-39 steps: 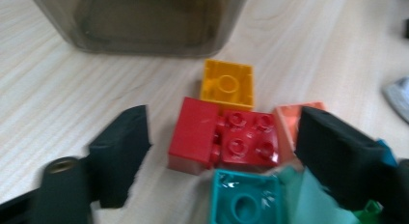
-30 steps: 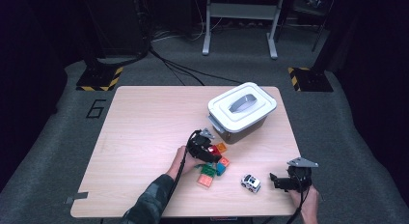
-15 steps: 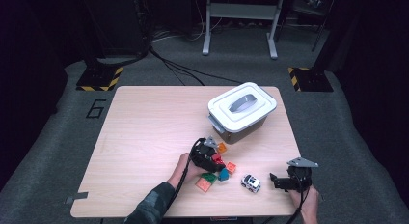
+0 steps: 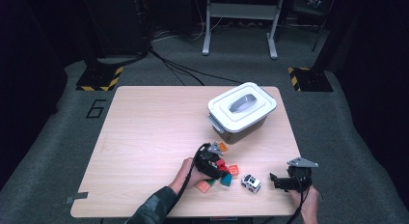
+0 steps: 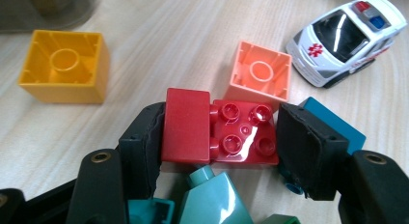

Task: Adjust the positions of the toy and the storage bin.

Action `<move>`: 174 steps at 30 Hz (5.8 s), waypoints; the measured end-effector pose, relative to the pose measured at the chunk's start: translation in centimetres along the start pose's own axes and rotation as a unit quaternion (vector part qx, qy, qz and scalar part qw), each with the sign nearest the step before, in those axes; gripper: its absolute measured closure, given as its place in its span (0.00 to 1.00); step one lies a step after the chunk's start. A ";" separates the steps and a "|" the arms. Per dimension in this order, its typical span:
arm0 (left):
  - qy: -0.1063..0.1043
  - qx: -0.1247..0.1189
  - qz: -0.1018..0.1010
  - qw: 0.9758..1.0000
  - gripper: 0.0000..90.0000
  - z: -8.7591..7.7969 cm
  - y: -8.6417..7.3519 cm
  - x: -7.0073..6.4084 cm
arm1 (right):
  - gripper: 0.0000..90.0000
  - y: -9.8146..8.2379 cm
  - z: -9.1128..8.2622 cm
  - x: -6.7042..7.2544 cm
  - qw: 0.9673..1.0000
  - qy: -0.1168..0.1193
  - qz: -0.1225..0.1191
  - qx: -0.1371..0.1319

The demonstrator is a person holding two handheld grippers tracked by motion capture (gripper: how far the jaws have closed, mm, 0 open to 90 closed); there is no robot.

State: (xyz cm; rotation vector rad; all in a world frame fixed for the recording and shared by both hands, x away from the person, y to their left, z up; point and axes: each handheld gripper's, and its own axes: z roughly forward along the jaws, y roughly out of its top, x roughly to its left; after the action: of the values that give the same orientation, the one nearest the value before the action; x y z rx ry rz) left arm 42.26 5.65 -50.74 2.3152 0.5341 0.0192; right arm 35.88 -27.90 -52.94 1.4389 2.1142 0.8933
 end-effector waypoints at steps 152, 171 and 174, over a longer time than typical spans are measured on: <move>0.117 -0.116 -0.024 0.986 0.10 -8.5 8.1 5.4 | 0.01 0.0 0.0 -0.1 1.000 0.000 -0.002 -0.003; 0.152 -0.080 -0.016 0.985 0.25 -3.3 16.1 7.0 | 0.01 0.0 0.0 0.0 1.000 0.000 0.005 -0.005; 0.158 -0.073 -0.028 0.984 0.33 -2.6 16.5 7.6 | 0.01 0.0 0.0 0.0 1.000 0.001 0.006 -0.005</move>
State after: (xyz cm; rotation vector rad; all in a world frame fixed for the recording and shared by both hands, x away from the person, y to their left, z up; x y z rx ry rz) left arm 54.91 -0.12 -38.75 2.1627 0.7308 0.3930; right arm 35.89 -27.93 -52.91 1.4477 2.1025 0.9080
